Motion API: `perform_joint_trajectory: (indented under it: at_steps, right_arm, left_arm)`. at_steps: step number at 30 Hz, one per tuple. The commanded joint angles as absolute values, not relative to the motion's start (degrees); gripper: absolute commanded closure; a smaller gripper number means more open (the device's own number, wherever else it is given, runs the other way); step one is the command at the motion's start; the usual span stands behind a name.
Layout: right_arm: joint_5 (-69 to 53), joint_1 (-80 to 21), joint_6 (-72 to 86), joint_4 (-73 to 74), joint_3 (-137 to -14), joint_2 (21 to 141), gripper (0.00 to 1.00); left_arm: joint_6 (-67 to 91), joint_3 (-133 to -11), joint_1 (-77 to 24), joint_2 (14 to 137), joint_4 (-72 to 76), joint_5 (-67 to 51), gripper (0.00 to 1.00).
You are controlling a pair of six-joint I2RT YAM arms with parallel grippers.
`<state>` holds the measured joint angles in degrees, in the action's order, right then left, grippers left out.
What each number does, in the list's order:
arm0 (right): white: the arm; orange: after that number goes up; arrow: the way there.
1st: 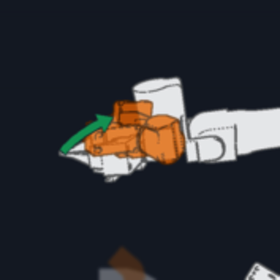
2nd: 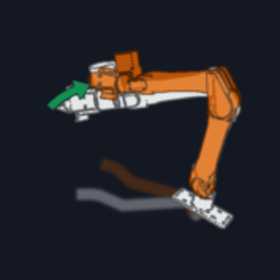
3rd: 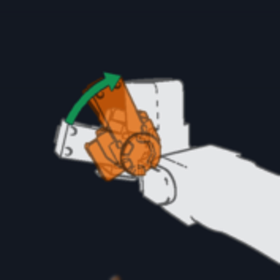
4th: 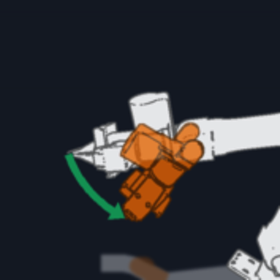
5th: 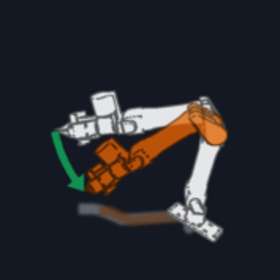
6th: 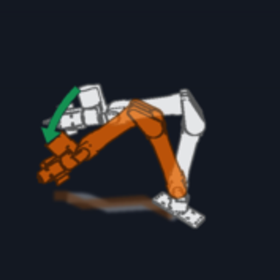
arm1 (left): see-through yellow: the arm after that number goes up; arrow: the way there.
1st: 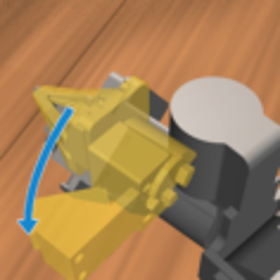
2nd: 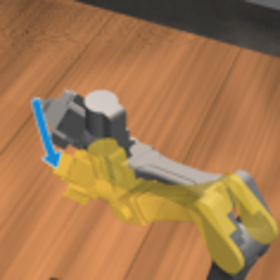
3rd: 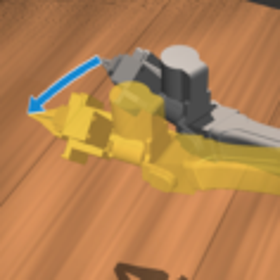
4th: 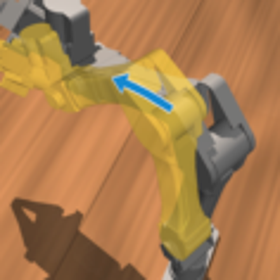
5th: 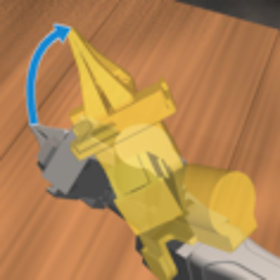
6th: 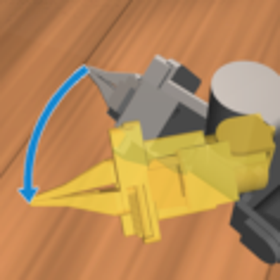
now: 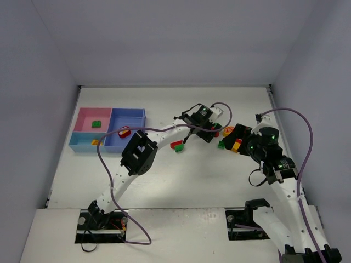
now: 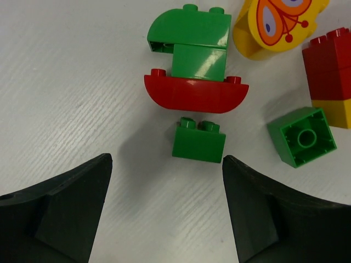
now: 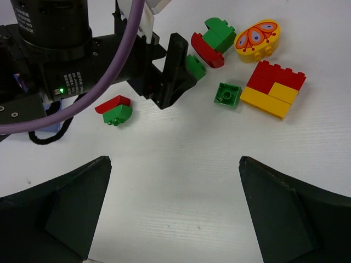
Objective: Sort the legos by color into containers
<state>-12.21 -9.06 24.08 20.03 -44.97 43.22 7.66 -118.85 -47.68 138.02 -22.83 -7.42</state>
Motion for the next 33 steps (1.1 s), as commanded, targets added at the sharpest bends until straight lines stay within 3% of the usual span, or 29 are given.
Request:
perform_joint_trajectory:
  at_steps: [1, 6, 10, 11, 13, 14, 17, 24, 28, 33]
  right_arm:
    - [-13.1, -9.3, 25.2, 17.3, -45.0, 42.7, 0.0]
    - [-13.4, -9.2, 25.5, 17.4, -45.2, 42.8, 0.0]
    - [-13.4, -9.3, 25.4, 17.4, -45.5, 42.8, 0.0]
    - [-13.4, -9.3, 25.3, 17.4, -45.6, 42.8, 0.0]
    - [-13.4, -9.3, 25.3, 17.3, -45.6, 42.7, 0.0]
    - [-13.4, -9.2, 25.3, 17.3, -45.4, 42.7, 0.0]
    - [-13.6, -9.3, 25.4, 17.4, -45.3, 42.5, 0.0]
    - [-14.5, -9.3, 25.0, 17.4, -46.1, 43.0, 0.0]
    - [-14.7, -9.3, 24.4, 17.3, -46.5, 43.4, 0.0]
    - [-14.6, -9.3, 23.3, 17.3, -46.8, 44.3, 0.0]
  left_arm:
    - [7.2, -122.0, -47.7, 137.1, -17.3, -6.7, 0.25]
    - [8.2, -123.3, -47.7, 139.8, -15.8, -6.9, 0.25]
    - [8.6, -123.2, -47.7, 140.5, -15.8, -6.4, 0.38]
    - [8.7, -122.7, -47.7, 139.9, -15.4, -6.2, 0.49]
    - [9.1, -119.9, -47.7, 138.6, -13.3, -5.8, 0.63]
    - [9.1, -118.8, -47.7, 136.7, -12.4, -5.6, 0.76]
    - [9.5, -113.7, -47.6, 132.0, -10.4, -4.5, 0.87]
    - [11.7, -100.0, -44.8, 115.9, -10.8, 3.1, 0.88]
    - [14.3, -94.8, -38.1, 105.3, -15.1, 6.6, 0.88]
    - [14.9, -88.1, -21.4, 97.5, -21.1, 6.7, 0.88]
